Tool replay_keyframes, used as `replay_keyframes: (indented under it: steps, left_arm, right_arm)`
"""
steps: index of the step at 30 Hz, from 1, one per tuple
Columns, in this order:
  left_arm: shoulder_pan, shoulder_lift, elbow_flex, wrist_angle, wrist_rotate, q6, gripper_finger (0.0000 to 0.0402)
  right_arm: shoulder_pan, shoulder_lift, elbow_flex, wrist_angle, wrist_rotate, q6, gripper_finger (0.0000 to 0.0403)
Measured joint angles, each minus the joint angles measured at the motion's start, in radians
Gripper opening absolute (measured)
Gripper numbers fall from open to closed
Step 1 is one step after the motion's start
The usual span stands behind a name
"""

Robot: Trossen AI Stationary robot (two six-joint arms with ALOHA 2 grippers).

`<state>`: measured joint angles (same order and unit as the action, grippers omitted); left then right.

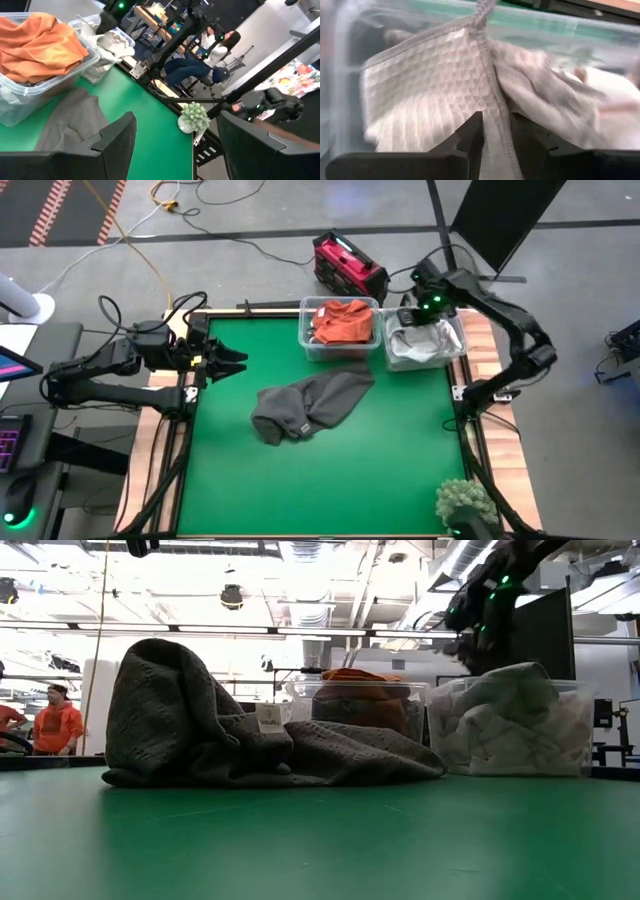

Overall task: Sort towels by color in basket
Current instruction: Put the light gray towel into the right transparent bin

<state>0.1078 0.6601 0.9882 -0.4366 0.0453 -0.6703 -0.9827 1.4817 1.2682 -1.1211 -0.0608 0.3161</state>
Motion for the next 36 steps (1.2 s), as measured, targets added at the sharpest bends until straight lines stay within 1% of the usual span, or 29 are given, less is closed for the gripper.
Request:
replay_keyframes:
  steps: [5, 10, 12, 16, 20, 24, 29, 33, 34, 36]
  left_arm:
    - [0.0, 0.0, 0.0, 0.0, 0.001, 0.018, 0.0265]
    - [0.0, 0.0, 0.0, 0.0, 0.001, 0.042, 0.0265]
    - [0.0, 0.0, 0.0, 0.0, 0.001, 0.045, 0.0265]
    - [0.0, 0.0, 0.0, 0.0, 0.001, 0.044, 0.0265]
    - [0.0, 0.0, 0.0, 0.0, 0.001, 0.03, 0.0265]
    - [0.0, 0.0, 0.0, 0.0, 0.001, 0.021, 0.0265]
    - [0.0, 0.0, 0.0, 0.0, 0.002, -0.003, 0.0265]
    - [0.0, 0.0, 0.0, 0.0, 0.002, -0.008, 0.0265]
    - [0.0, 0.0, 0.0, 0.0, 0.002, -0.008, 0.0265]
    - [0.0, 0.0, 0.0, 0.0, 0.002, -0.007, 0.0265]
  right_arm:
    - [-0.037, -0.104, 0.002, -0.094, 0.003, -0.022, 0.0142]
    - [-0.013, -0.135, 0.002, -0.188, 0.011, -0.078, 0.0164]
    - [0.008, -0.133, 0.002, -0.169, 0.013, -0.071, 0.0172]
    - [0.039, -0.16, 0.002, -0.038, 0.017, -0.031, 0.0182]
    - [0.07, -0.166, 0.003, 0.067, 0.033, -0.044, 0.0192]
    - [0.116, -0.147, 0.003, 0.099, 0.031, -0.149, 0.0212]
    - [0.212, -0.138, 0.003, 0.083, 0.018, -0.372, 0.024]
    - [0.253, -0.138, 0.003, 0.083, 0.018, -0.467, 0.0244]
    - [0.256, -0.138, 0.003, 0.082, 0.029, -0.484, 0.0244]
    - [0.26, -0.123, 0.004, 0.08, 0.087, -0.521, 0.0239]
